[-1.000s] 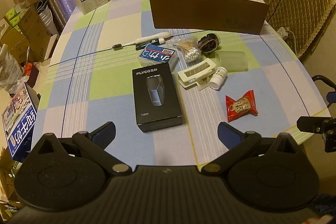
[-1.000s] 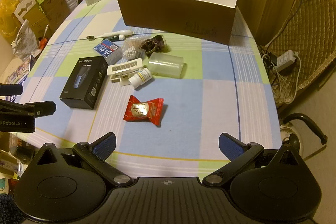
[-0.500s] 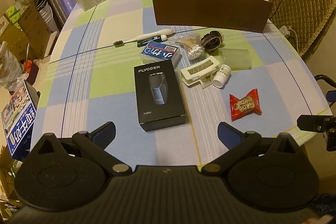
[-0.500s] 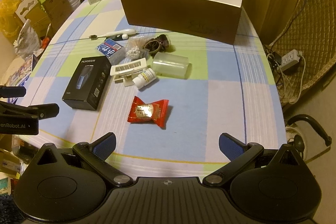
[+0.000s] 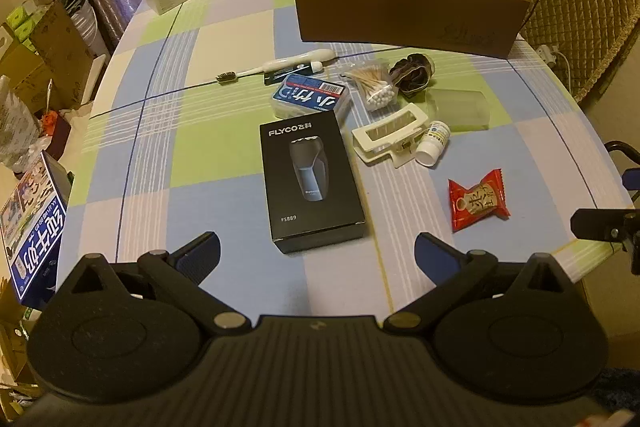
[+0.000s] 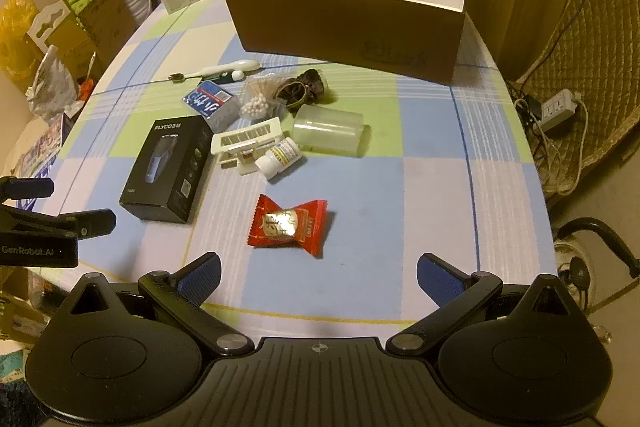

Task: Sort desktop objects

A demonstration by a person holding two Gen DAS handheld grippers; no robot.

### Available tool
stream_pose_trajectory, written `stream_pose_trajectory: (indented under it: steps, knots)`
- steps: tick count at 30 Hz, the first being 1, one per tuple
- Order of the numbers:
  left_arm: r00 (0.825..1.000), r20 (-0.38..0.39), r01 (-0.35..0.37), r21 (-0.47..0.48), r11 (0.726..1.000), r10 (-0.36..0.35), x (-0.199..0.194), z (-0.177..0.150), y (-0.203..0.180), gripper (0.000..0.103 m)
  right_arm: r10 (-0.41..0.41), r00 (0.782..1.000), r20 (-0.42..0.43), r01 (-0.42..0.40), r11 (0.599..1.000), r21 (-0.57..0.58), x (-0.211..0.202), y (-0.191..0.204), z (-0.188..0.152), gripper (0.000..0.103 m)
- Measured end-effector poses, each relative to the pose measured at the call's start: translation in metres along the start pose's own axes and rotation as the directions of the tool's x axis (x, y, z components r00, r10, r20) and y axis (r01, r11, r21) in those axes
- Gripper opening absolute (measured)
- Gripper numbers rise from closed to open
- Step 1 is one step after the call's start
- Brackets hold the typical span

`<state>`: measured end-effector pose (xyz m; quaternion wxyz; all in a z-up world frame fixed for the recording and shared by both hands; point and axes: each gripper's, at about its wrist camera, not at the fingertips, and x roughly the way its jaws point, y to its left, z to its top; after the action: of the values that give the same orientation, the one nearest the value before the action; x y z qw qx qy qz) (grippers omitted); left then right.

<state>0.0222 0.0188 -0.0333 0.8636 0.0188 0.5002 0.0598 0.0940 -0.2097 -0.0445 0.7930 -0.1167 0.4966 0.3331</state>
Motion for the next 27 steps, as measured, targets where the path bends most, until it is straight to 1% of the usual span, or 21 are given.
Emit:
stream_pose_trajectory:
  steps: [9,13,18,21,27]
  knots:
    - [1.0,-0.001,0.027,-0.007,1.0,-0.027,0.009,0.006,0.007,0.102,0.02,1.0,0.021,-0.02,1.0,0.019,0.009,-0.003,0.006,0.101]
    - [1.0,0.002,0.028,-0.012,1.0,-0.028,0.015,0.009,0.01,0.102,0.022,0.999,0.031,-0.022,1.0,0.011,0.016,-0.004,0.009,0.101]
    - [1.0,-0.014,0.023,-0.041,0.999,-0.024,0.029,0.013,0.017,0.102,0.044,0.999,0.027,-0.044,0.999,0.006,0.032,-0.004,0.013,0.101]
    - [1.0,-0.021,0.009,-0.053,0.999,-0.01,0.036,0.013,0.022,0.102,0.05,0.998,0.022,-0.05,0.999,-0.018,0.045,-0.002,0.013,0.101]
    - [0.999,-0.044,-0.005,-0.067,0.998,0.002,0.05,0.011,0.029,0.102,0.028,0.999,0.018,-0.025,0.991,-0.134,0.073,0.011,0.005,0.101]
